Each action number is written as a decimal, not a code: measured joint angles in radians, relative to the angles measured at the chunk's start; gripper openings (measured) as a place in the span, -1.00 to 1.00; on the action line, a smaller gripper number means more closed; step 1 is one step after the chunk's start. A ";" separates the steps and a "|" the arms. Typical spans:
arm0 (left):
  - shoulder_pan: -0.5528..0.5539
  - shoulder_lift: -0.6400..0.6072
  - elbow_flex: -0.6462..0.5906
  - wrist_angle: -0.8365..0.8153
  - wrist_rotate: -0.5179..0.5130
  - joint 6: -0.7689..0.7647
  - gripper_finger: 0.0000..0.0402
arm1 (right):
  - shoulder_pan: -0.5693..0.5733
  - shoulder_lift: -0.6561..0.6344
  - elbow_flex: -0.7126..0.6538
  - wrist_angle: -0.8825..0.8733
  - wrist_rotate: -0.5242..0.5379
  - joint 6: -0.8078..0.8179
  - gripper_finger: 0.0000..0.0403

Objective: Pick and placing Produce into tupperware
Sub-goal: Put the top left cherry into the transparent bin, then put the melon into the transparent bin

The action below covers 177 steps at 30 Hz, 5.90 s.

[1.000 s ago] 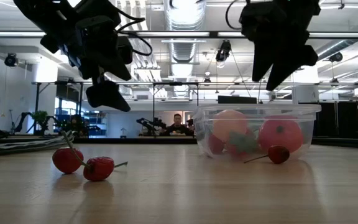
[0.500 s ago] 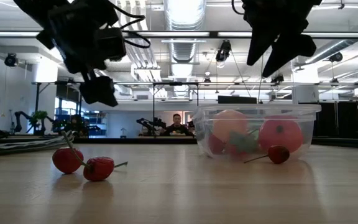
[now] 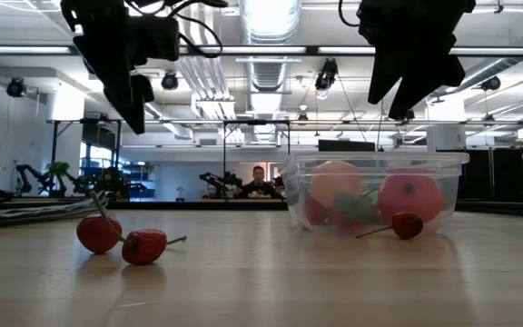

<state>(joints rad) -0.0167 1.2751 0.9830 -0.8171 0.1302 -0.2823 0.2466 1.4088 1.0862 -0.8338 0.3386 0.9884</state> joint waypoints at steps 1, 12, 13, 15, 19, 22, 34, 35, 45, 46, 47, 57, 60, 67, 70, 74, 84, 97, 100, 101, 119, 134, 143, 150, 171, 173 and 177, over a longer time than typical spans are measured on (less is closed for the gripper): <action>-0.009 0.016 0.017 -0.023 -0.022 -0.001 0.50 | 0.000 0.000 0.000 -0.001 0.000 0.013 0.25; -0.243 0.159 0.109 -0.071 -0.082 0.001 0.50 | 0.037 0.000 0.002 0.009 0.002 0.308 0.27; -0.266 0.165 0.109 -0.074 -0.078 0.000 0.50 | 0.049 0.000 0.002 0.008 0.002 0.327 0.26; -0.308 0.175 0.109 -0.072 -0.055 -0.007 0.50 | 0.074 0.000 0.002 0.006 0.002 0.360 0.26; -0.367 0.180 0.113 -0.072 -0.055 -0.108 0.50 | 0.111 0.000 0.002 -0.013 0.002 0.375 0.27; -0.381 0.176 0.116 -0.059 -0.092 -0.205 0.50 | 0.124 0.000 0.002 -0.053 0.002 0.366 0.27; -0.420 0.228 0.127 0.245 -0.117 -0.336 0.50 | 0.215 -0.049 0.002 -0.144 -0.024 0.264 0.23; -0.432 0.244 0.131 0.259 -0.116 -0.269 0.50 | 0.222 -0.054 0.002 -0.160 -0.023 0.263 0.23; -0.472 0.449 0.157 0.286 -0.157 -0.130 0.50 | 0.269 -0.108 0.000 -0.240 0.048 0.294 0.21; -0.473 0.466 0.162 0.284 -0.169 -0.130 0.50 | 0.269 -0.112 0.000 -0.240 0.052 0.294 0.21; -0.473 0.481 0.167 0.286 -0.175 -0.130 0.50 | 0.269 -0.114 0.000 -0.240 0.056 0.294 0.21; -0.472 0.540 0.197 0.285 -0.192 -0.130 0.49 | 0.268 -0.118 -0.002 -0.239 0.085 0.294 0.20; -0.472 0.545 0.190 0.282 -0.192 -0.130 0.41 | 0.268 -0.118 -0.002 -0.239 0.091 0.293 0.20; -0.472 0.545 0.189 0.286 -0.194 -0.130 0.03 | 0.268 -0.118 -0.003 -0.239 0.100 0.293 0.21; -0.472 0.545 0.189 0.286 -0.196 -0.131 -0.08 | 0.268 -0.118 -0.004 -0.239 0.105 0.293 0.21; -0.473 0.545 0.187 0.309 -0.215 -0.134 -0.11 | 0.268 -0.118 -0.004 -0.239 0.108 0.290 0.21; -0.476 0.545 0.173 0.329 -0.249 -0.183 -0.12 | 0.268 -0.117 -0.004 -0.239 0.108 0.271 0.21; -0.479 0.544 0.137 0.340 -0.241 -0.183 -0.12 | 0.268 -0.117 -0.006 -0.240 0.108 0.241 0.20; -0.481 0.545 0.134 0.338 -0.240 -0.182 -0.12 | 0.268 -0.117 -0.006 -0.240 0.108 0.239 0.19; -0.481 0.545 0.134 0.341 -0.240 -0.182 -0.12 | 0.268 -0.117 -0.007 -0.240 0.108 0.240 0.19; -0.481 0.553 0.118 0.340 -0.235 -0.183 -0.14 | 0.267 -0.117 -0.008 -0.240 0.110 0.239 0.20; -0.476 0.557 0.149 0.370 -0.237 -0.182 -0.58 | 0.267 -0.117 -0.008 -0.240 0.134 0.241 0.20; -0.424 0.501 0.178 0.366 -0.400 -0.159 -0.58 | 0.267 -0.118 -0.008 -0.239 0.135 0.268 0.17; -0.296 0.444 0.240 0.491 -0.469 0.002 -0.58 | 0.290 -0.144 0.000 -0.273 0.215 0.374 0.18; -0.079 0.553 0.282 0.690 -0.257 -0.155 0.11 | 0.370 -0.264 0.009 -0.439 0.345 0.585 0.16; -0.079 0.543 0.282 0.676 -0.255 -0.154 0.23 | 0.370 -0.264 0.002 -0.440 0.336 0.583 0.16; -0.086 0.498 0.282 0.606 -0.183 -0.147 0.34 | 0.370 -0.263 -0.003 -0.441 0.306 0.554 0.16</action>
<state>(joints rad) -0.1022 1.7727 1.2652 -0.2115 -0.0531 -0.4292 0.6170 1.1455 1.0831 -1.2747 0.6444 1.5427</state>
